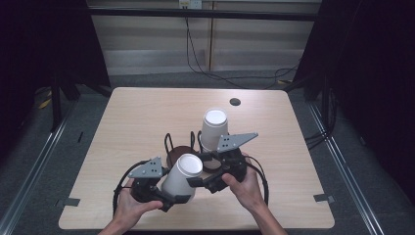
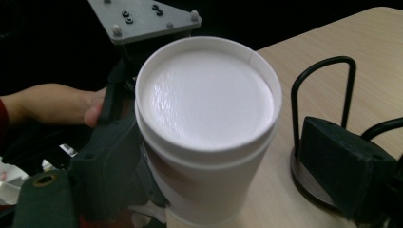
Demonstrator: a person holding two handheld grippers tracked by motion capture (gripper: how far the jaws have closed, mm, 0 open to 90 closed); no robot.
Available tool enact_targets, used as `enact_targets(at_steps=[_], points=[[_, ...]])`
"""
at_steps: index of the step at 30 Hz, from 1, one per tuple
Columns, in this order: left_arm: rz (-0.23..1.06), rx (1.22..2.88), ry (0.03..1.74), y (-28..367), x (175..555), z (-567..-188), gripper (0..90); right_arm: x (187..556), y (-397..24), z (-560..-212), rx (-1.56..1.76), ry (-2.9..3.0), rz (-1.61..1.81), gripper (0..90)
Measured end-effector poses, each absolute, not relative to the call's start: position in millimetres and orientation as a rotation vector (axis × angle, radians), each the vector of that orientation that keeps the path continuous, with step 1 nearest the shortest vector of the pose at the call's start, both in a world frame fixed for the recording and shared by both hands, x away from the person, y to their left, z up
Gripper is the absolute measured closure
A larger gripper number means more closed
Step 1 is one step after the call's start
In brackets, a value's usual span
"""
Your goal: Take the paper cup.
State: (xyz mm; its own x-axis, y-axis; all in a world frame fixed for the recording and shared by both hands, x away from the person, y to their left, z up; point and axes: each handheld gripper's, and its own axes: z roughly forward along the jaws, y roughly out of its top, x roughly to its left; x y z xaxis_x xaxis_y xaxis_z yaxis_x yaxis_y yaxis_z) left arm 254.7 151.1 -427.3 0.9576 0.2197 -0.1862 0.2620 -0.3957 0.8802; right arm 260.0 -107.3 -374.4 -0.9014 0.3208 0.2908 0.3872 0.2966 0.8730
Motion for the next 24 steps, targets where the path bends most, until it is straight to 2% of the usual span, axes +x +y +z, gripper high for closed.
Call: enact_targets(at_steps=[2,24], points=[[-0.079,2.002,0.359,153.8,257.6,-426.8,17.1,260.0,-108.5,-374.3,-0.678,-2.497,-1.687,14.3],[0.000,2.192,0.349,160.2,263.5,-413.8,17.1,261.6,-109.8,-379.1,-0.628,-2.631,-1.529,15.8]])
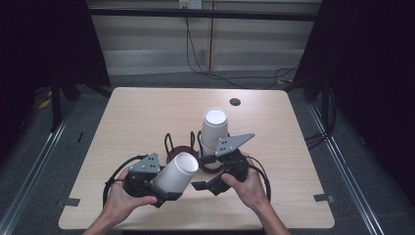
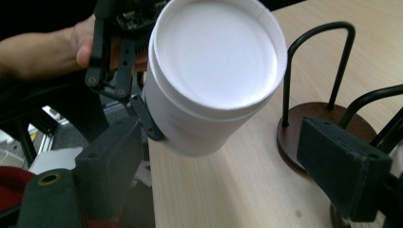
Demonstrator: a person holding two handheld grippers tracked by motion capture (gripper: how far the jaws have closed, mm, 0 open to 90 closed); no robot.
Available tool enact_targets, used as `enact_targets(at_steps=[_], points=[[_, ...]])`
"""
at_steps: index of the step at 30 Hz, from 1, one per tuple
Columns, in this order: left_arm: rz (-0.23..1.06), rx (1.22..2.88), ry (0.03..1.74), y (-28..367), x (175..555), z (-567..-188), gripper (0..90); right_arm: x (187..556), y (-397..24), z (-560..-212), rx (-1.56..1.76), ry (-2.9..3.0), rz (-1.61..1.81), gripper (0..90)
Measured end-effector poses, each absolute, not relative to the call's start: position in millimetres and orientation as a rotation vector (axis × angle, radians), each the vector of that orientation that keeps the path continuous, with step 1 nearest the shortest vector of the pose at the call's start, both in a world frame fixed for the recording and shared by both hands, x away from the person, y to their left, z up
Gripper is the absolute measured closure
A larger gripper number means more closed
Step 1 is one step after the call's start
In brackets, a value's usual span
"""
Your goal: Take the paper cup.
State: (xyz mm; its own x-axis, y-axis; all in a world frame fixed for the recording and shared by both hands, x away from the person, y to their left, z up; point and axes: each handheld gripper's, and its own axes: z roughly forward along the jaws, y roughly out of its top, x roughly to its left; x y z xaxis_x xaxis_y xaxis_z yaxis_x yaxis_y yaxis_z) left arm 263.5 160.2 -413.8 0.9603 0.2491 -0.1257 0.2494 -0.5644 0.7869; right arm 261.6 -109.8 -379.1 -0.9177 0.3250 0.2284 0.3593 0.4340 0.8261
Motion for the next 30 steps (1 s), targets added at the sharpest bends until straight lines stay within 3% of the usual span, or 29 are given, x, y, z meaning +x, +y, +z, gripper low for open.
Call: enact_targets(at_steps=[20,30], points=[[-0.033,2.353,0.287,153.0,258.1,-413.8,17.3,264.9,-106.6,-389.8,-0.544,-2.764,-1.251,14.7],[0.028,2.522,0.228,141.6,256.1,-407.9,17.4,266.2,-105.6,-392.1,-0.474,-2.824,-1.030,18.4]])
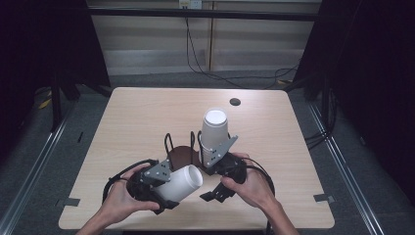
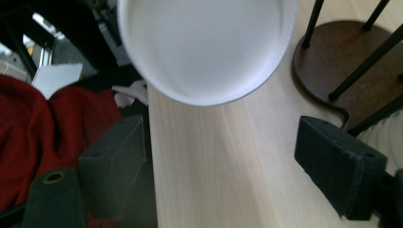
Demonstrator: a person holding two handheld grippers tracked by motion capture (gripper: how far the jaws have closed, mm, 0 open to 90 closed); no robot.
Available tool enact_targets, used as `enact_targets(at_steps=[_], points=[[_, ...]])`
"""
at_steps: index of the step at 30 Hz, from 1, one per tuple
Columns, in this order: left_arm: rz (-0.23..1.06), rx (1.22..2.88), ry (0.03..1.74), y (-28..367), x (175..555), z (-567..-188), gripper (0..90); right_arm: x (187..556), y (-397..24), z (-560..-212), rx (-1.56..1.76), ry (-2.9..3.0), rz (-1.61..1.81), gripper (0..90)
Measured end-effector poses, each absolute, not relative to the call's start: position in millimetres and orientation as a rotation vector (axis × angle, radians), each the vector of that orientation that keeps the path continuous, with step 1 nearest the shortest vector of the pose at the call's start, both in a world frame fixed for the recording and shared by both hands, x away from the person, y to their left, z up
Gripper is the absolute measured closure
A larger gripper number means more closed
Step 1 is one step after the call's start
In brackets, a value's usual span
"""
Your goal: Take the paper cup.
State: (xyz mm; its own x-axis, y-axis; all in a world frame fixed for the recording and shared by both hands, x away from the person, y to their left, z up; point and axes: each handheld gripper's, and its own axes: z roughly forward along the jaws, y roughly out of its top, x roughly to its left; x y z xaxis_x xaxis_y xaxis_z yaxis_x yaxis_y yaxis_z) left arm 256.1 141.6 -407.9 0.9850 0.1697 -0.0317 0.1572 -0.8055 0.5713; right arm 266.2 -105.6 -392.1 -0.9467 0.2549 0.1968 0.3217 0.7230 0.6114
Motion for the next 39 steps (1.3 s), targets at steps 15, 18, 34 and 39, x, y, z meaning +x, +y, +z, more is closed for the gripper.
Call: enact_targets(at_steps=[15,18,34,39], points=[[0.055,2.656,0.196,127.7,258.4,-402.6,17.7,271.3,-91.7,-407.1,-0.410,-2.847,-0.773,17.4],[0.056,2.683,0.212,125.2,255.0,-406.6,17.8,269.7,-86.0,-408.2,-0.401,-2.854,-0.766,16.9],[-0.002,2.724,0.134,111.4,246.3,-417.9,17.8,263.6,-77.5,-408.2,-0.339,-2.841,-0.771,16.4],[0.028,2.726,0.130,110.1,244.0,-414.0,17.8,262.9,-70.1,-412.8,-0.292,-2.802,-0.811,16.8]])
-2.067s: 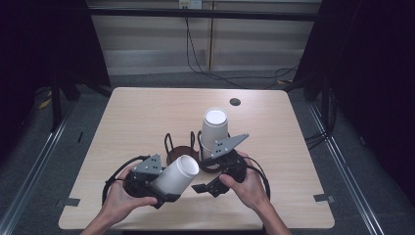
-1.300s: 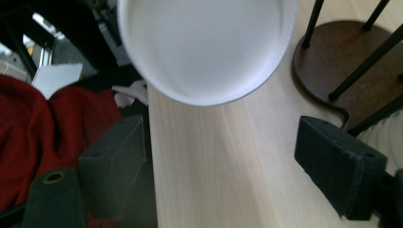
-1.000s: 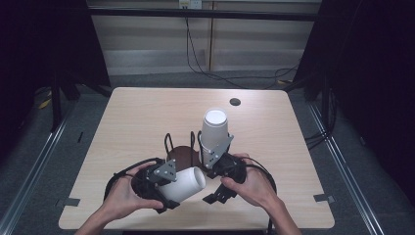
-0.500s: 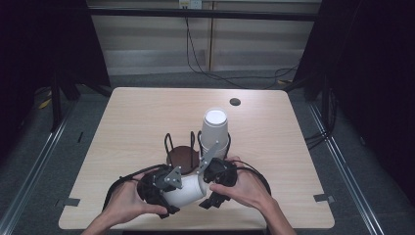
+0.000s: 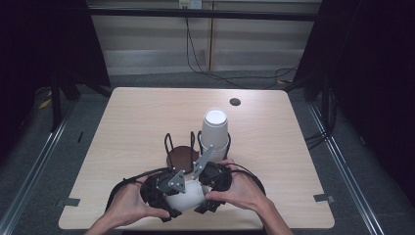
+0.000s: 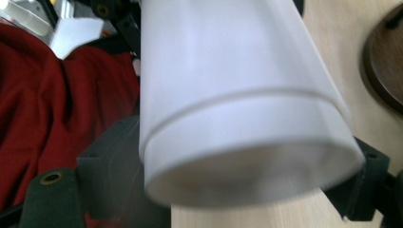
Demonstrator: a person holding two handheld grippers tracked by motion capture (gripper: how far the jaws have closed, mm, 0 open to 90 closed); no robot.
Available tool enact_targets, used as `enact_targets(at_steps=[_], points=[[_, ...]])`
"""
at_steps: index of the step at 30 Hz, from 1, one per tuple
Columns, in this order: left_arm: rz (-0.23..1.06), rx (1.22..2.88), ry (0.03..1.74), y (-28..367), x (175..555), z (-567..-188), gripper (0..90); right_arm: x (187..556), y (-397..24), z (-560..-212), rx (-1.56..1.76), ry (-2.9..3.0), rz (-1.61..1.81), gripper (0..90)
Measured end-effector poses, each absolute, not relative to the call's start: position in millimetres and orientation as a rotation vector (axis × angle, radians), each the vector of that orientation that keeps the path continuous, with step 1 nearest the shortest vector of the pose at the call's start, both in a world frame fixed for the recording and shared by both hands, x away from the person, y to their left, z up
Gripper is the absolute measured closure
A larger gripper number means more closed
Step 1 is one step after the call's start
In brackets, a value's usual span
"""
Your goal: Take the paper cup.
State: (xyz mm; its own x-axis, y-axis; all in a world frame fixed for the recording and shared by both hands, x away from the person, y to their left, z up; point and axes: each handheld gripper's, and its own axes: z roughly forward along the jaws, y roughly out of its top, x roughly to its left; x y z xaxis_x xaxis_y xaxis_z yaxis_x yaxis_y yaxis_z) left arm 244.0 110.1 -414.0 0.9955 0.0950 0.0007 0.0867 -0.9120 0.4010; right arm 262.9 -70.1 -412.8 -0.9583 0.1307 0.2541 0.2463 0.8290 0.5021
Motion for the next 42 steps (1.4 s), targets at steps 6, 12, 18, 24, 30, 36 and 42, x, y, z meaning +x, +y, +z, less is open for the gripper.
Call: enact_targets(at_steps=[6,12,18,24,30,36,42], points=[[0.009,2.737,0.111,109.8,244.0,-415.9,17.5,261.8,-65.8,-413.0,-0.281,-2.803,-0.826,20.1],[0.000,2.734,0.108,110.8,245.3,-417.2,17.3,261.2,-63.1,-414.8,-0.272,-2.801,-0.842,19.4],[0.002,2.723,0.088,111.6,246.6,-415.8,17.3,261.3,-65.0,-413.7,-0.280,-2.806,-0.861,22.4],[-0.011,2.733,0.061,110.2,246.5,-418.2,17.3,261.2,-64.5,-414.8,-0.270,-2.806,-0.846,23.9],[-0.031,2.723,0.064,110.6,245.9,-420.5,16.8,260.7,-62.6,-415.8,-0.289,-2.802,-0.809,25.4],[-0.034,2.683,0.053,113.0,246.5,-421.7,15.1,261.3,-62.9,-416.2,-0.303,-2.796,-0.795,25.7],[-0.016,2.658,0.088,112.2,247.4,-422.9,13.1,262.5,-63.3,-417.1,-0.324,-2.792,-0.791,25.8]])
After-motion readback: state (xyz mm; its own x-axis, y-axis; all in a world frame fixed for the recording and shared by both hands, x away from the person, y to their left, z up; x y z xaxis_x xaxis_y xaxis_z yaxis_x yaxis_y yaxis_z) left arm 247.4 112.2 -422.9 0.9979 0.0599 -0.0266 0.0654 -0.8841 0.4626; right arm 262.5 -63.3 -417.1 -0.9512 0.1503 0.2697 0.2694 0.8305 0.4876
